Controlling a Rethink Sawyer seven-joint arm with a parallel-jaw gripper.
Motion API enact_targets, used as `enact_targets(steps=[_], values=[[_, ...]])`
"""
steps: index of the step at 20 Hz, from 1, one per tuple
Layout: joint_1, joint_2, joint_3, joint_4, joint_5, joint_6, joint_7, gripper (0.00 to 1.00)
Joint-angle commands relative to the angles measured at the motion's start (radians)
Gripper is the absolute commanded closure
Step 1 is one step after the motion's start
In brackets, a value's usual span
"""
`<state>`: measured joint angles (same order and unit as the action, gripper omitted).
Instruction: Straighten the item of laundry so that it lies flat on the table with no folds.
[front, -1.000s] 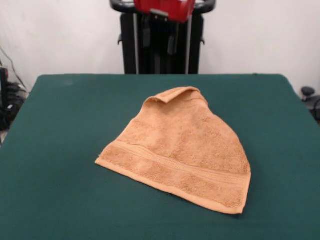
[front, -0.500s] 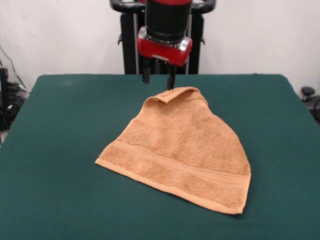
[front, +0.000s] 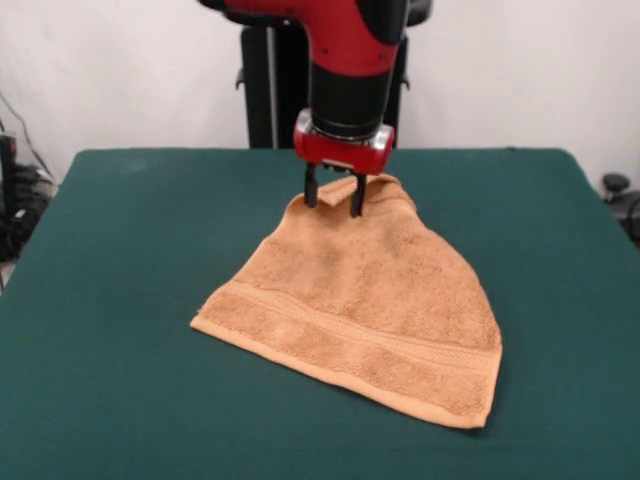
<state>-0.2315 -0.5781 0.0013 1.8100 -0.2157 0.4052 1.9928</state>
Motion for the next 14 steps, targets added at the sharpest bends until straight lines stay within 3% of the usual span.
enact_targets(steps=[1,9,14], values=[[0.019,0.084,0.117,0.046,-0.030,-0.045,0.037,0.00],[0.011,0.201,0.136,-0.001,-0.032,-0.137,0.048,0.00],[0.033,0.189,0.119,0.001,-0.025,-0.120,0.057,0.00]])
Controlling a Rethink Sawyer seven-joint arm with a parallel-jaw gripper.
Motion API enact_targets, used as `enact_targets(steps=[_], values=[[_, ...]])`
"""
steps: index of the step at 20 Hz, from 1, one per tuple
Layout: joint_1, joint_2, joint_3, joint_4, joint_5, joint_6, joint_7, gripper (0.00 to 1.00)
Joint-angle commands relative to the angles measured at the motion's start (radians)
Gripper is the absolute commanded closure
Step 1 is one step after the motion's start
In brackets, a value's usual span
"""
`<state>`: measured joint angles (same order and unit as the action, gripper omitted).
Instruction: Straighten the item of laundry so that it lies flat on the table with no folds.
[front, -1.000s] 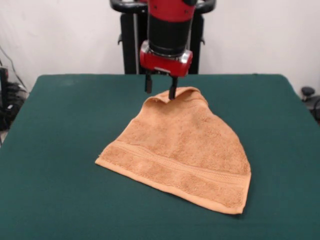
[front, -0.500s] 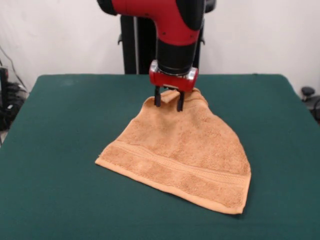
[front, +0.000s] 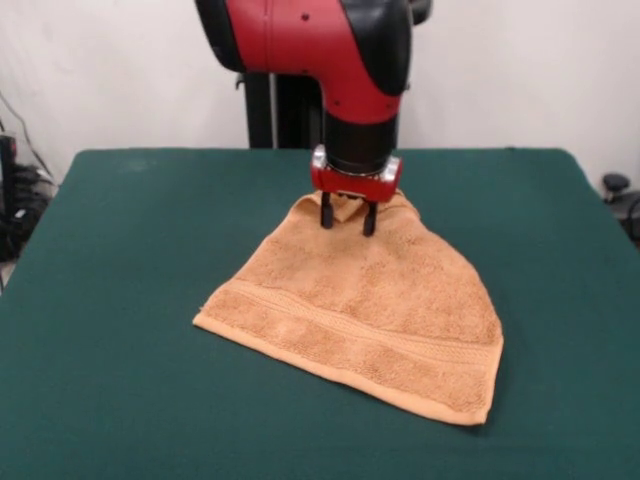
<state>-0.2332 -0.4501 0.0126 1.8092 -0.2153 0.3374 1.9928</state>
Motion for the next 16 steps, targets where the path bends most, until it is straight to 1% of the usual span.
enact_targets(steps=[1,10,16], values=[[0.039,0.047,0.105,0.007,-0.021,-0.037,0.057,0.00],[0.044,-0.016,0.104,0.034,0.000,0.036,0.056,0.00],[0.061,-0.082,0.092,0.050,0.022,0.108,0.064,0.00]])
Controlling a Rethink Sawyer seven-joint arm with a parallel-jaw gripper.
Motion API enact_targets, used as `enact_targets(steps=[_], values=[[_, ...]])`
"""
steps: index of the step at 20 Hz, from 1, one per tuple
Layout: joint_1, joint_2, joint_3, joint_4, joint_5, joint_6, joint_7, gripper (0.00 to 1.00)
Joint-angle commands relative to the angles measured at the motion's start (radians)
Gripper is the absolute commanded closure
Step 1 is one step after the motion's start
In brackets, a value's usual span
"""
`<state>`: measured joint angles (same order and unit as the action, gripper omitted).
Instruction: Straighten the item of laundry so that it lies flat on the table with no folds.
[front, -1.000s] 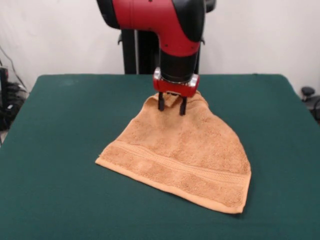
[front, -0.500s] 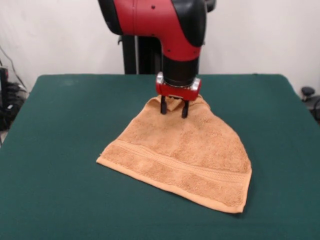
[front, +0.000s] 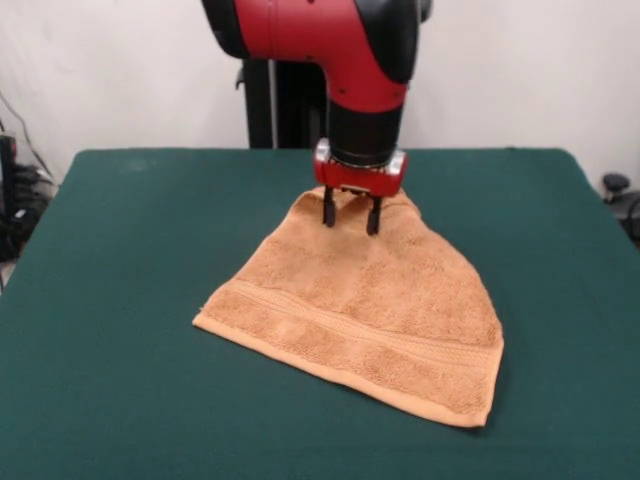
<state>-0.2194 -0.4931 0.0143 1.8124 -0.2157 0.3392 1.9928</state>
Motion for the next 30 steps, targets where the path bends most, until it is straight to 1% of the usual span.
enact_targets(steps=[1,5,8,10,15,20,24,27,30], values=[[0.051,-0.052,0.087,0.054,0.024,0.110,0.068,0.00],[0.057,-0.095,0.079,0.078,0.029,0.131,0.073,0.00],[0.062,-0.103,0.076,0.083,0.031,0.134,0.078,0.00],[0.063,-0.099,0.076,0.080,0.030,0.129,0.079,0.00],[0.059,-0.070,0.080,0.095,0.022,0.070,0.092,0.00],[0.061,-0.055,0.088,0.097,0.026,0.052,0.100,0.00],[0.063,-0.056,0.091,0.094,0.031,0.062,0.100,0.00],[0.055,-0.036,0.099,0.087,0.028,0.055,0.092,0.00],[0.061,-0.042,0.096,0.092,0.029,0.070,0.092,0.00]])
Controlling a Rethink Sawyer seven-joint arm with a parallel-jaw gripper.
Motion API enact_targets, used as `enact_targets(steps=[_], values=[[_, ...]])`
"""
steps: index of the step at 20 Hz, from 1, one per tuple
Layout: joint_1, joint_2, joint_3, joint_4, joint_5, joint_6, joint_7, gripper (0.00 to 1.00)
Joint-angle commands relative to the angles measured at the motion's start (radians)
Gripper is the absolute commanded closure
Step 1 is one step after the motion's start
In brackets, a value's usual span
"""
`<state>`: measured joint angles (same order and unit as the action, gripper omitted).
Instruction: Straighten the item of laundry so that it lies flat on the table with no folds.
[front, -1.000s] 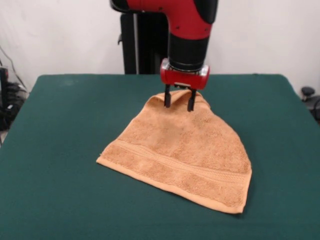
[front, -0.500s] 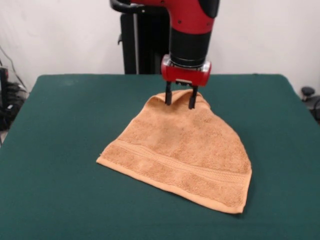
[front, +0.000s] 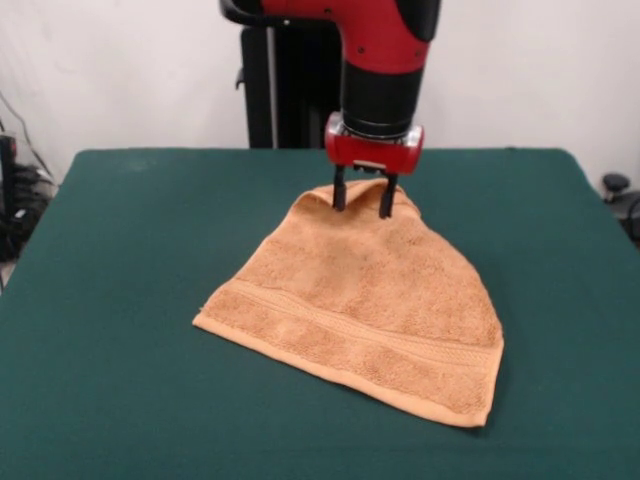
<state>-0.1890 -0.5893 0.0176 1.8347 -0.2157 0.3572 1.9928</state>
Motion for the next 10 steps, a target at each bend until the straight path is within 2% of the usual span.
enact_targets(steps=[1,10], values=[[0.028,0.050,0.097,0.076,0.029,0.060,0.088,0.00],[0.057,-0.040,0.068,0.160,0.028,0.080,0.106,0.00]])
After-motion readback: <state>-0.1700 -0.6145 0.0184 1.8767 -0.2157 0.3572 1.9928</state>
